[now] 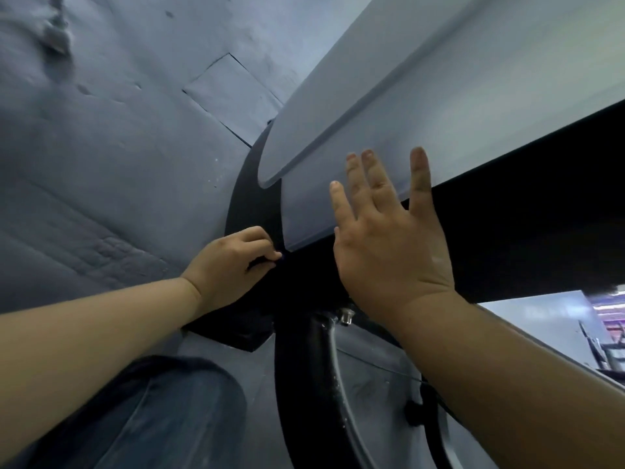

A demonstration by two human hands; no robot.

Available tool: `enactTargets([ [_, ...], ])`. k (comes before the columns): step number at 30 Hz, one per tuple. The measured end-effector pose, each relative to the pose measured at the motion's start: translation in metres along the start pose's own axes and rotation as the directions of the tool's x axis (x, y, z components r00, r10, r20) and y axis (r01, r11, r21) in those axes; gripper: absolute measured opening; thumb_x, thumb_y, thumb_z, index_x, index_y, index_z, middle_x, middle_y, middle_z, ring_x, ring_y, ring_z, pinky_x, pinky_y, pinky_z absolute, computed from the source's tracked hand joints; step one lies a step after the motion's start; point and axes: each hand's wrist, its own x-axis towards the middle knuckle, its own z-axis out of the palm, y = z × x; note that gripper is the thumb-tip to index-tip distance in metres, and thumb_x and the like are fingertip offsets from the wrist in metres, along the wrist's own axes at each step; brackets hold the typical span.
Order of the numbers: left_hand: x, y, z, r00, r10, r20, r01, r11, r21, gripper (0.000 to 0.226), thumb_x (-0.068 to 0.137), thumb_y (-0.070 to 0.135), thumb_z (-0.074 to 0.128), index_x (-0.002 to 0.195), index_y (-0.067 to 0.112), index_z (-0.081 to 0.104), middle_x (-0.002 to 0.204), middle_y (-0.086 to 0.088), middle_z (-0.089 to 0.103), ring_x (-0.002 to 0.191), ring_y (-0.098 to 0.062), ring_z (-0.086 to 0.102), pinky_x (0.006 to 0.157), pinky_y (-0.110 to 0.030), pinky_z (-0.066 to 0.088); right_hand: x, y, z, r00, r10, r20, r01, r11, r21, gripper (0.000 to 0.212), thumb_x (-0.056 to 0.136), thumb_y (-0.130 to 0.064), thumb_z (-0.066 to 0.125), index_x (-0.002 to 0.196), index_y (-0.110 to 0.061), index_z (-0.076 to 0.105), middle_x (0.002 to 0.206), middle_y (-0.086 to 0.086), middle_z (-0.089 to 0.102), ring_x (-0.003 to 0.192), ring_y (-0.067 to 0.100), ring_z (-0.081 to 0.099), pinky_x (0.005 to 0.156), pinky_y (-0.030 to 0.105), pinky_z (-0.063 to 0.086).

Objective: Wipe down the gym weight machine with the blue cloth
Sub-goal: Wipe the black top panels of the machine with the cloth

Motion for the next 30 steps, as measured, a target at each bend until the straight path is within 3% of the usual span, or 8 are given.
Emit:
enactTargets([
  [4,-0.002,0.002,0.005,1.000,-0.004,-0.029,0.003,1.000,-0.027,0.009,0.088,0.014,0.071,0.090,0.005,0.072,0.094,-0.004,0.064,0.069,-0.022,0.064,0.061,-0.033,0.056,0.005,-0.010,0.003,1.000,0.010,-0.013,-0.010,1.000,-0.006,0.063,0.098,-0.033,0.009,0.155,-0.007,0.013,0.161,0.026,0.002,0.150,0.039,-0.002,0.101,0.069,-0.021],
  [7,-0.015,-0.020,0.014,0.996,-0.049,0.072,0.050,0.999,-0.011,0.010,0.080,0.005,0.078,0.087,0.005,0.071,0.092,-0.006,0.062,0.065,-0.026,0.062,0.056,-0.035,0.055,0.005,-0.013,0.005,1.000,-0.009,-0.006,0.009,1.000,-0.010,0.062,0.098,-0.029,0.008,0.155,-0.006,0.013,0.161,0.026,0.002,0.150,0.040,-0.002,0.101,0.068,-0.019],
  [11,-0.033,-0.061,0.020,0.965,-0.172,0.199,0.162,0.985,0.067,0.014,0.077,0.005,0.080,0.089,0.010,0.074,0.095,-0.006,0.065,0.070,-0.035,0.066,0.064,-0.042,0.057,0.008,-0.022,0.009,1.000,-0.012,0.002,0.012,1.000,-0.004,0.062,0.097,-0.028,0.007,0.155,-0.006,0.011,0.161,0.025,0.001,0.149,0.041,-0.003,0.101,0.068,-0.019],
  [16,-0.029,-0.042,0.023,0.995,-0.097,0.036,0.098,0.994,-0.050,0.009,0.081,0.006,0.077,0.089,0.005,0.075,0.092,-0.007,0.067,0.070,-0.026,0.066,0.063,-0.033,0.056,0.018,-0.040,0.018,0.999,-0.037,0.033,0.037,0.999,0.012,0.065,0.095,-0.030,0.005,0.155,-0.008,0.010,0.162,0.024,-0.002,0.149,0.042,-0.007,0.103,0.068,-0.018],
  [19,-0.034,-0.051,0.028,0.993,-0.099,0.064,0.104,0.991,-0.081,0.010,0.083,0.014,0.070,0.085,0.005,0.075,0.088,-0.006,0.067,0.068,-0.026,0.066,0.061,-0.032,0.055,0.020,-0.047,0.022,0.997,-0.053,0.049,0.052,0.998,0.020,0.062,0.097,-0.032,0.010,0.155,-0.010,0.014,0.162,0.023,0.001,0.149,0.042,-0.005,0.104,0.068,-0.017],
  [24,-0.055,-0.087,0.037,0.967,-0.237,0.097,0.236,0.972,0.016,0.008,0.074,0.006,0.084,0.079,0.006,0.078,0.080,-0.007,0.071,0.062,-0.032,0.069,0.060,-0.037,0.058,0.024,-0.055,0.025,0.996,-0.050,0.068,0.050,0.999,0.005,0.061,0.099,-0.032,0.012,0.155,-0.009,0.014,0.163,0.022,0.002,0.150,0.041,-0.004,0.103,0.070,-0.017],
  [30,-0.056,-0.080,0.040,0.978,-0.204,0.048,0.207,0.977,-0.053,0.007,0.076,0.007,0.082,0.082,0.007,0.079,0.084,-0.005,0.073,0.066,-0.023,0.069,0.064,-0.031,0.058,0.031,-0.065,0.032,0.997,-0.053,0.061,0.054,0.999,-0.008,0.060,0.098,-0.027,0.011,0.154,-0.007,0.016,0.163,0.020,0.003,0.152,0.032,-0.002,0.102,0.069,-0.022],
])
